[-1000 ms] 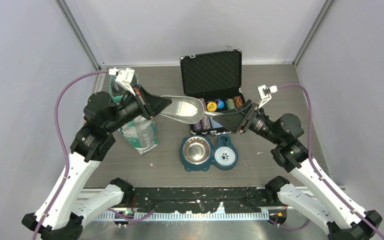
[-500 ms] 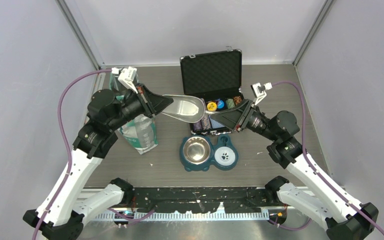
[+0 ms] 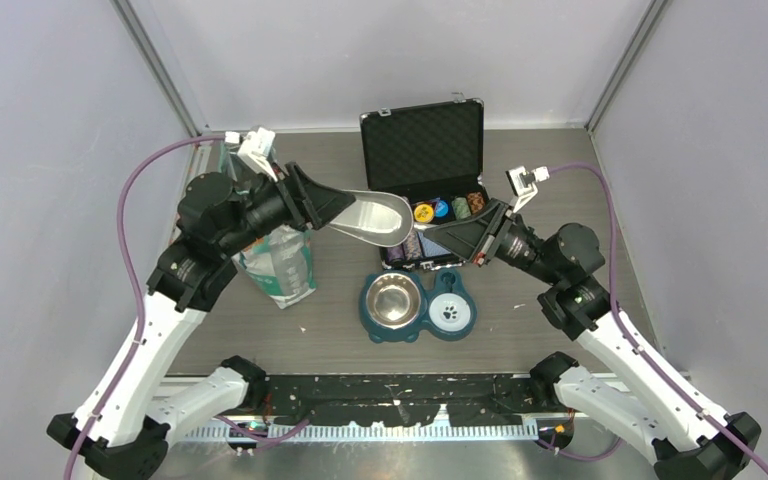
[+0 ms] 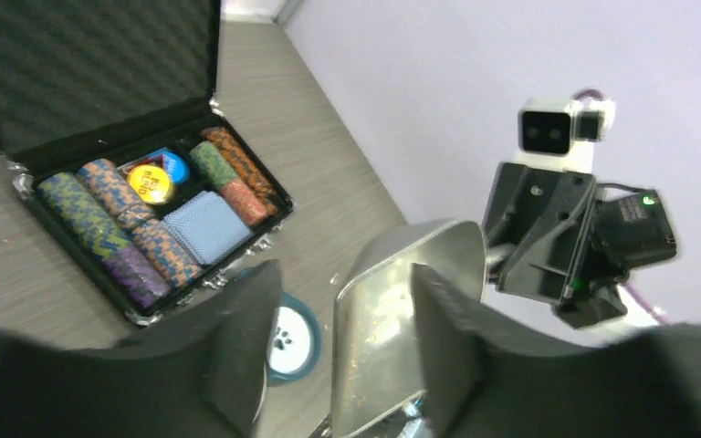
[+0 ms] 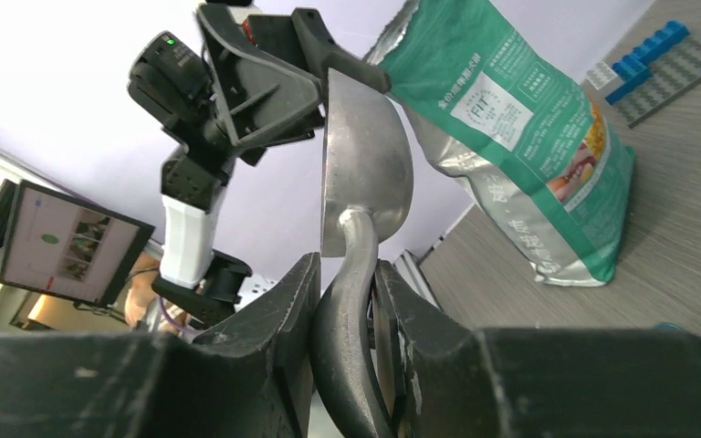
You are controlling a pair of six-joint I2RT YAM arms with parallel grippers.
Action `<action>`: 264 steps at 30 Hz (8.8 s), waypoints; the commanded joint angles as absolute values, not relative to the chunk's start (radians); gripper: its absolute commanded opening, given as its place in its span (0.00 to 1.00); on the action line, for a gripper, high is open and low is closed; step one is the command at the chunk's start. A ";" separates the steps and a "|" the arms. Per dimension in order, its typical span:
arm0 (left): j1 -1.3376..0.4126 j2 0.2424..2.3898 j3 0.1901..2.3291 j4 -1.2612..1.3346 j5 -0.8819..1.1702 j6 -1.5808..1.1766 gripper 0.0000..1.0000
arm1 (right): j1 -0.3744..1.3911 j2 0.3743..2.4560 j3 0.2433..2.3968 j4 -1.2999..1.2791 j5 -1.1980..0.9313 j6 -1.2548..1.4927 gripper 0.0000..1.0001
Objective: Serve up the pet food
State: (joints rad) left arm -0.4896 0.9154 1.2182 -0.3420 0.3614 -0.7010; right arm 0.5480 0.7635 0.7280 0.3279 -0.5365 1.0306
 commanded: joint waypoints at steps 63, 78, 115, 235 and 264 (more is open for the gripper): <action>-0.569 1.262 1.682 -0.813 -0.408 -0.394 0.00 | 0.535 0.893 1.200 -0.193 -0.288 0.532 0.05; -0.601 1.215 1.663 -0.761 -0.421 -0.300 0.00 | 0.627 1.076 1.475 -0.400 -0.298 0.476 0.05; -0.641 1.102 1.433 -0.511 -0.183 -0.276 0.00 | 0.851 1.905 2.347 -1.256 0.184 0.390 0.05; -0.641 1.069 1.392 -0.432 -0.295 -0.083 0.00 | 0.423 1.216 1.417 -0.430 -0.434 1.009 0.05; -0.638 1.099 1.455 -0.491 -0.383 -0.086 0.00 | 0.336 1.137 1.237 -0.308 -0.550 1.042 0.05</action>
State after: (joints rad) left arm -0.6476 1.1309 1.3800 -0.5770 -0.3462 -0.0959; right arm 0.3542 1.1351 1.2739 -0.3672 -0.5934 1.0306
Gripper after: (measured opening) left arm 0.014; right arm 0.320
